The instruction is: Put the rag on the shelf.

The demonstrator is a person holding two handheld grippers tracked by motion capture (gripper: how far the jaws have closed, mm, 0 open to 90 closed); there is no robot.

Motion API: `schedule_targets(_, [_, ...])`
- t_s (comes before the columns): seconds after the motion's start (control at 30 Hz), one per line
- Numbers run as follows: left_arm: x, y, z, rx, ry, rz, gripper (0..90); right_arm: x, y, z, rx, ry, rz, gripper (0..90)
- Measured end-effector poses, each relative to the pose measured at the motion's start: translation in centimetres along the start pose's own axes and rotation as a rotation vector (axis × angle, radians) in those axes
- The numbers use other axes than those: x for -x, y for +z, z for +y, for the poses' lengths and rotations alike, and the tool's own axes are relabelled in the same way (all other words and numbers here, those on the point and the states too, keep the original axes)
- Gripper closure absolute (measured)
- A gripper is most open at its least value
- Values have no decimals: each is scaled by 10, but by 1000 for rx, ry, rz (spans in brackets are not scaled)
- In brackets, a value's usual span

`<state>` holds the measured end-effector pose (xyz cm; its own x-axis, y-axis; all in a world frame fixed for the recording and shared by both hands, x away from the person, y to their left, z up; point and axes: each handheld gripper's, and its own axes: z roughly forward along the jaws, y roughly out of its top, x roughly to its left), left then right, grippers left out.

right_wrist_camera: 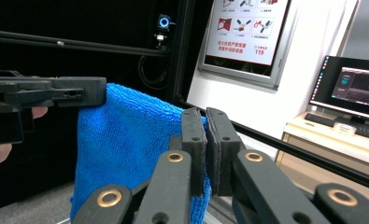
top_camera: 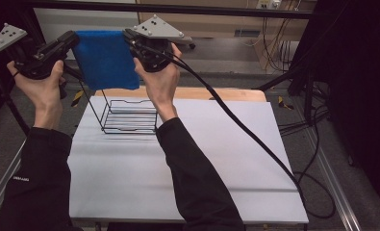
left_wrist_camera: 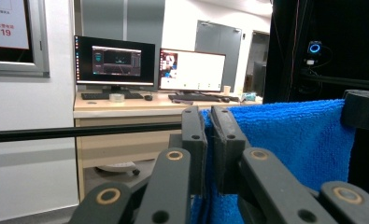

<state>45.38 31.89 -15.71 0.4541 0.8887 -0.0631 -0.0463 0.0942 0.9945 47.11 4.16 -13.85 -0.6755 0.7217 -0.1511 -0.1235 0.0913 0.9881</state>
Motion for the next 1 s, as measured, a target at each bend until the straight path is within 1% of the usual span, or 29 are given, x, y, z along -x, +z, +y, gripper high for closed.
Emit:
schedule_targets(0.13, [-2, 7, 2, 1, 0, 7, 847, 5, 6, 2, -8, 2, -2, 873])
schedule_targets(0.23, [-5, 11, 5, -4, 7, 17, 847, 8, 10, 4, -14, -8, -7, 873])
schedule_targets(0.3, [-6, 14, 7, -4, 3, 20, 847, 9, 14, 5, -17, -14, -10, 873])
schedule_targets(0.43, [-9, 21, 10, -2, 19, 26, 847, 14, 19, 7, -11, -8, -7, 873])
schedule_targets(0.5, [-11, 25, 11, -3, 12, 29, 847, 17, 22, 7, -14, -15, -8, 873])
schedule_targets(0.57, [-13, 30, 10, -2, -2, 31, 847, 19, 25, 7, -21, -26, -10, 873])
schedule_targets(0.73, [-17, 38, 5, -15, 9, 39, 847, 24, 32, 3, -31, -41, -15, 873])
schedule_targets(0.87, [-20, 41, 0, -16, 5, 37, 847, 27, 38, -2, -51, -64, -21, 873])
schedule_targets(1.0, [-22, 44, -6, -29, 15, 48, 847, 28, 43, -8, -53, -60, -23, 873])
